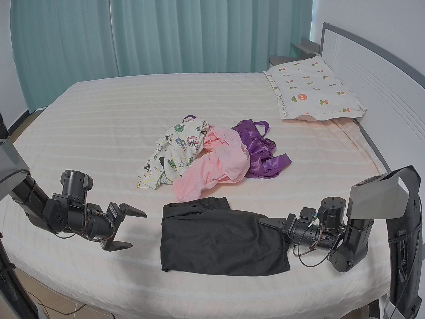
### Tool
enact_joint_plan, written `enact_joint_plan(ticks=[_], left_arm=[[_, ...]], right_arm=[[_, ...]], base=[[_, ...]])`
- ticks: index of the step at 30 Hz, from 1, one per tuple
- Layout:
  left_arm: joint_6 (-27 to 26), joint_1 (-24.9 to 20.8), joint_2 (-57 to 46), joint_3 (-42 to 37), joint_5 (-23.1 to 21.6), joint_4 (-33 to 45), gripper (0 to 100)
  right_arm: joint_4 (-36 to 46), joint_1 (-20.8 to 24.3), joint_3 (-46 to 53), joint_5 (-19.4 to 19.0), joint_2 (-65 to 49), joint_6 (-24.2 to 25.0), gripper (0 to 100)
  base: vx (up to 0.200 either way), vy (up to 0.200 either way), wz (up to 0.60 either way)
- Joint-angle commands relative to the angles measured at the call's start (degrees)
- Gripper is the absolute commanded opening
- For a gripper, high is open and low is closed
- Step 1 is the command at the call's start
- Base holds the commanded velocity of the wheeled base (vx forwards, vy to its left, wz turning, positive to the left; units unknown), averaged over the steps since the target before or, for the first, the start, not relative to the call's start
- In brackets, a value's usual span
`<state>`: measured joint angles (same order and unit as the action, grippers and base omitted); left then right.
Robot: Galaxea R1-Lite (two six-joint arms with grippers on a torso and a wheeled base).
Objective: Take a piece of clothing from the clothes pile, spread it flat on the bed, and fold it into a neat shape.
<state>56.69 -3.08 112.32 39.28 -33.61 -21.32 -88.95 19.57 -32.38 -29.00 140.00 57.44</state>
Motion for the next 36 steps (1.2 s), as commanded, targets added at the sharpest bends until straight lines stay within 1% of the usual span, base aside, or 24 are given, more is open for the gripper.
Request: enact_joint_plan(ticks=[1,3,4,6,10,12,14,15,16,18,20,21,22,24,29,30,33,36], left_arm=[[0.00,0.01,0.09,0.01,-0.05,-0.04,100],[0.00,0.01,0.09,-0.08,-0.05,-0.04,100],[0.00,0.01,0.09,-0.08,-0.05,-0.04,100],[0.00,0.01,0.09,-0.08,-0.05,-0.04,100],[0.00,0.01,0.09,-0.08,-0.05,-0.04,100],[0.00,0.01,0.09,-0.08,0.04,-0.04,100],[0.00,0.01,0.09,-0.08,-0.05,-0.04,100],[0.00,0.01,0.09,-0.08,-0.05,-0.04,100],[0.00,0.01,0.00,-0.08,-0.05,-0.04,100],[0.00,0.01,0.00,-0.17,-0.05,-0.04,100],[0.00,0.01,0.00,-0.17,-0.05,-0.04,100],[0.09,0.01,0.00,-0.17,-0.05,-0.04,100],[0.09,0.01,0.00,-0.17,-0.05,-0.04,100],[0.09,0.01,0.00,-0.17,-0.05,-0.04,100],[0.09,0.01,0.00,-0.08,-0.05,-0.04,100],[0.09,0.01,0.00,-0.08,-0.05,-0.04,100],[0.09,0.01,0.00,-0.17,-0.05,-0.04,100],[0.00,0.01,0.09,-0.08,0.04,-0.04,100]], right_arm=[[-0.78,-0.49,-0.40,-0.27,-1.66,4.26,0],[-0.78,-1.37,-0.40,-1.32,-2.45,7.42,0],[-0.78,-1.81,-0.49,-1.94,-2.54,8.12,0],[-0.78,-1.90,-0.49,-2.64,-2.45,8.12,0],[-0.78,-1.55,-0.84,-2.11,-1.92,7.68,0],[-0.78,-1.64,-1.11,-1.67,-1.92,6.72,0],[-0.78,-1.64,-0.14,0.70,-2.36,5.66,0],[-0.78,-1.64,-0.05,0.88,-2.45,5.58,0],[-0.78,-1.37,1.70,3.34,-2.80,5.05,0],[-0.78,-1.28,2.67,4.39,-3.15,3.11,0],[-0.78,-1.28,2.85,4.74,-2.80,0.39,0],[-0.78,-1.28,2.76,4.83,-2.71,-0.23,0],[-0.78,-1.20,2.93,5.18,-2.62,-0.49,100],[-0.78,-0.85,3.29,5.97,-2.71,-0.75,100],[-0.78,-1.20,3.37,6.06,-2.89,-0.93,100],[-0.87,-1.55,3.11,6.15,-2.80,-0.66,100],[-0.78,-4.80,1.09,6.06,-2.45,-0.05,100],[-0.69,-5.50,-1.90,6.15,-0.25,0.21,100]], base=[[0.000,0.000,0.00],[0.000,0.000,0.00],[0.000,0.000,0.00],[0.000,0.000,0.00],[0.000,0.000,0.00],[0.000,0.000,0.00],[0.000,0.000,0.00],[0.000,0.000,0.00],[0.000,0.000,0.00],[0.000,0.000,0.00],[0.000,0.000,0.00],[0.000,0.000,0.00],[0.000,0.000,0.00],[0.000,0.000,0.00],[0.000,0.000,0.00],[0.000,0.000,0.00],[0.000,0.000,0.00],[0.000,0.000,0.00]])
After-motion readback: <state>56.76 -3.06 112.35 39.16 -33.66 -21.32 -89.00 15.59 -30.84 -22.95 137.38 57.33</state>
